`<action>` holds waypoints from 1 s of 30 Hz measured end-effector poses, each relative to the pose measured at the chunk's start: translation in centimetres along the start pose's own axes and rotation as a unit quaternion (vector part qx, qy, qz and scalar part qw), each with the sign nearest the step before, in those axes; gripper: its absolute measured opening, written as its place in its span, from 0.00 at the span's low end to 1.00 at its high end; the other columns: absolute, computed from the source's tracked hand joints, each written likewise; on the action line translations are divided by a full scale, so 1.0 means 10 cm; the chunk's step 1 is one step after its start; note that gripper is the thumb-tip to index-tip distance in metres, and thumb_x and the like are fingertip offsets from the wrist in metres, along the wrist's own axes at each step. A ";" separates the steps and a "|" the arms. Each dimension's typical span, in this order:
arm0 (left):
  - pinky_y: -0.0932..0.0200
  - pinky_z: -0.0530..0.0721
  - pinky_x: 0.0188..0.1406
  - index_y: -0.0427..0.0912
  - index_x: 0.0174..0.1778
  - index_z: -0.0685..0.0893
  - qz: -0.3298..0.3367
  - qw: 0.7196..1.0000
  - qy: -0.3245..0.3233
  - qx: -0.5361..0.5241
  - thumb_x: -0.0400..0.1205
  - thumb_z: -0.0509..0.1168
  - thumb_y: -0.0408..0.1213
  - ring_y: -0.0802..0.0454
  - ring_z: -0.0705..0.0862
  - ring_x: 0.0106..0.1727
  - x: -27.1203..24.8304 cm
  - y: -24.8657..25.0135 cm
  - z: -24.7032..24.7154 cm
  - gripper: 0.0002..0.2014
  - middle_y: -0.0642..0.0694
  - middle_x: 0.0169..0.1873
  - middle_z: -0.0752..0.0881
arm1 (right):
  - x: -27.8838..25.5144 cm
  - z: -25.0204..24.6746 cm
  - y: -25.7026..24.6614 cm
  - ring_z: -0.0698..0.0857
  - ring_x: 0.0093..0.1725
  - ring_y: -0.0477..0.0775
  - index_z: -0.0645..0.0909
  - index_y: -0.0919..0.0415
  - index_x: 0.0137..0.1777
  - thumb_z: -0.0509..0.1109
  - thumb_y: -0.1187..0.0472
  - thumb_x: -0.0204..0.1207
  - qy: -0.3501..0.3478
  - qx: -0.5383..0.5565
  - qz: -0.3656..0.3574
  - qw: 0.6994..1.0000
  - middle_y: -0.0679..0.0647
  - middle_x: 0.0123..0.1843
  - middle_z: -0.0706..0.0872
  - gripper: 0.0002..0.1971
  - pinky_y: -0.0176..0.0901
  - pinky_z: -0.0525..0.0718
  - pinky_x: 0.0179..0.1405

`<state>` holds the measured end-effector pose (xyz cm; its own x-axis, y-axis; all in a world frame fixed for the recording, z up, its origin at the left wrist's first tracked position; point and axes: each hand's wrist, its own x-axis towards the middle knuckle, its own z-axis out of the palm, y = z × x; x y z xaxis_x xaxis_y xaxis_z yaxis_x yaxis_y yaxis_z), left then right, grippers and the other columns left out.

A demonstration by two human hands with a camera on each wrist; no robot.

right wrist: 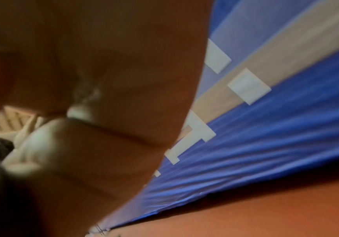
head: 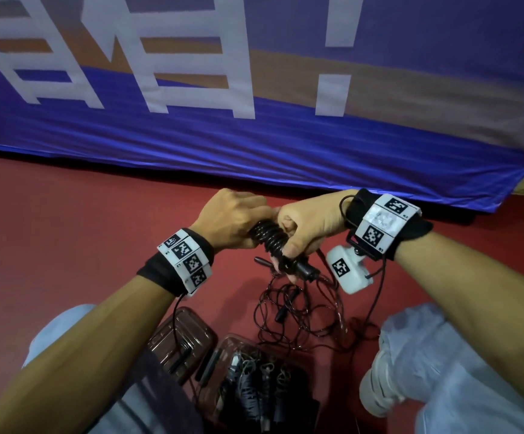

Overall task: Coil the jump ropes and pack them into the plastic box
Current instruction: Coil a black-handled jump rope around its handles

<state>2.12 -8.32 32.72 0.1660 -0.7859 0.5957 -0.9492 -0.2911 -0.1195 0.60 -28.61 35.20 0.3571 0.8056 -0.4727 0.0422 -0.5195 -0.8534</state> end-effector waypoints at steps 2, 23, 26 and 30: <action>0.59 0.69 0.18 0.44 0.33 0.77 -0.062 0.995 0.076 -0.014 0.78 0.74 0.31 0.51 0.72 0.21 0.02 0.02 -0.02 0.13 0.49 0.24 0.77 | 0.04 0.02 0.00 0.65 0.15 0.38 0.82 0.84 0.51 0.78 0.30 0.66 -0.027 0.089 -0.079 0.992 0.71 0.36 0.85 0.47 0.25 0.68 0.16; 0.51 0.74 0.34 0.38 0.32 0.79 -0.561 0.819 -0.089 0.082 0.71 0.64 0.36 0.32 0.83 0.36 -0.02 -0.22 0.14 0.06 0.40 0.31 0.83 | 0.75 0.26 -0.14 0.58 0.12 0.43 0.63 0.55 0.33 0.45 0.57 0.91 0.286 0.646 -0.126 0.697 0.52 0.23 0.72 0.22 0.34 0.55 0.13; 0.51 0.73 0.35 0.41 0.35 0.75 -0.534 0.821 -0.166 0.113 0.76 0.65 0.38 0.32 0.86 0.42 -0.03 -0.18 0.26 0.08 0.38 0.39 0.87 | 0.78 0.28 -0.09 0.59 0.11 0.43 0.62 0.56 0.33 0.42 0.68 0.85 0.321 0.603 -0.034 0.729 0.55 0.26 0.73 0.19 0.33 0.55 0.11; 0.52 0.74 0.35 0.41 0.35 0.75 -0.484 0.830 -0.249 0.120 0.79 0.64 0.45 0.35 0.87 0.41 -0.02 -0.10 0.43 0.12 0.40 0.40 0.88 | 0.71 0.29 -0.04 0.63 0.13 0.44 0.68 0.60 0.40 0.46 0.67 0.84 0.352 0.355 0.142 0.854 0.59 0.31 0.78 0.13 0.32 0.59 0.15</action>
<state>4.17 -10.28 29.29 0.9665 -0.2321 0.1096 -0.2369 -0.9710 0.0330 0.38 -21.87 31.53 0.7413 0.1752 -0.6479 -0.6278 -0.1603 -0.7616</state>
